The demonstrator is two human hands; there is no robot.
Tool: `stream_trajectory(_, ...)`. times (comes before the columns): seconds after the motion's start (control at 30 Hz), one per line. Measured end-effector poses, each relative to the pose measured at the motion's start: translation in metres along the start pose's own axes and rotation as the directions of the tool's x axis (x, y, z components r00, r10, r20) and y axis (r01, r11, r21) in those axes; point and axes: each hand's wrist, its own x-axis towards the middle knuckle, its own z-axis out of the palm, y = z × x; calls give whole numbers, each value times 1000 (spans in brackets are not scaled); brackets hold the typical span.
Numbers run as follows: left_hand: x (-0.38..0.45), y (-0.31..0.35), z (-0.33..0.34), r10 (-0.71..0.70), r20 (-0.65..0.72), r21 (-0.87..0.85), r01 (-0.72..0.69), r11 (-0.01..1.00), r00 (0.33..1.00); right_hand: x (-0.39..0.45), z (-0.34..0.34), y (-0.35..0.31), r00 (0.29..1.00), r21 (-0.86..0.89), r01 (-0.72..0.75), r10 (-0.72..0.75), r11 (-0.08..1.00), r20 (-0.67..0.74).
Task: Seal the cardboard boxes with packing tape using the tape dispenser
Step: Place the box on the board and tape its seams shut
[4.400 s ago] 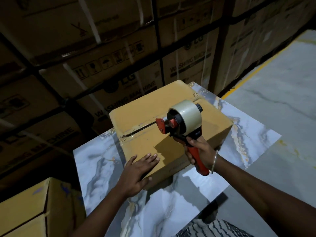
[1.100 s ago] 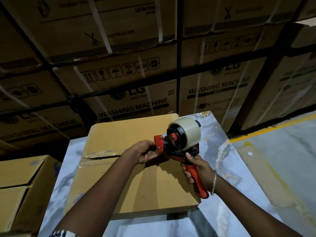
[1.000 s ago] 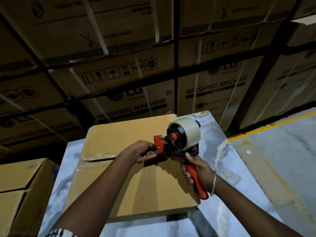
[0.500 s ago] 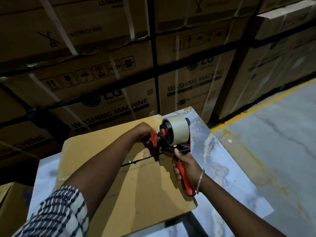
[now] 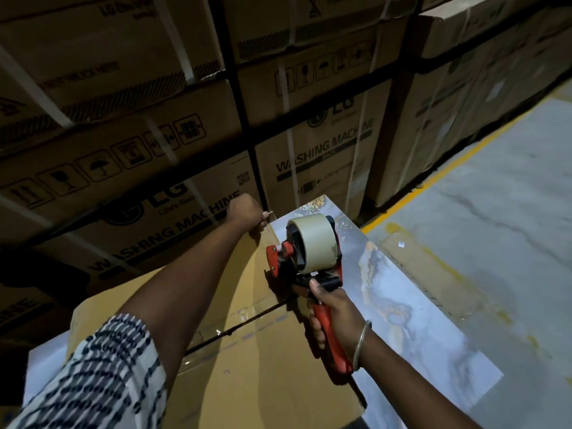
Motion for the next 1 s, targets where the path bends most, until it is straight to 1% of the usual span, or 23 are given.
stream_trajectory(0.2, 18, -4, 9, 24, -4, 112, -24, 993, 1000, 11, 8, -7, 999, 1, -17, 17, 1000, -36)
stream_trajectory(0.43, 33, -13, 20, 30, -16, 193, -27, 981, 999, 24, 7, -9, 999, -2, -35, 35, 999, -38)
stream_trajectory(0.53, 35, -14, 23, 6, -23, 184, -2, 983, 1000, 27, 5, -10, 998, 19, -60, 61, 998, -17)
stream_trajectory(0.73, 36, -18, 28, -29, -38, 181, 35, 983, 999, 31, 2, -13, 995, -4, -97, 97, 995, -19)
stream_trajectory(0.9, 24, -25, 32, 18, -33, 233, -10, 972, 999, 35, -1, -13, 989, 14, -150, 151, 989, -12)
stream_trajectory(1.0, 17, -47, 33, 10, -51, 201, 1, 980, 999, 34, -1, -16, 982, 30, -187, 188, 982, -11)
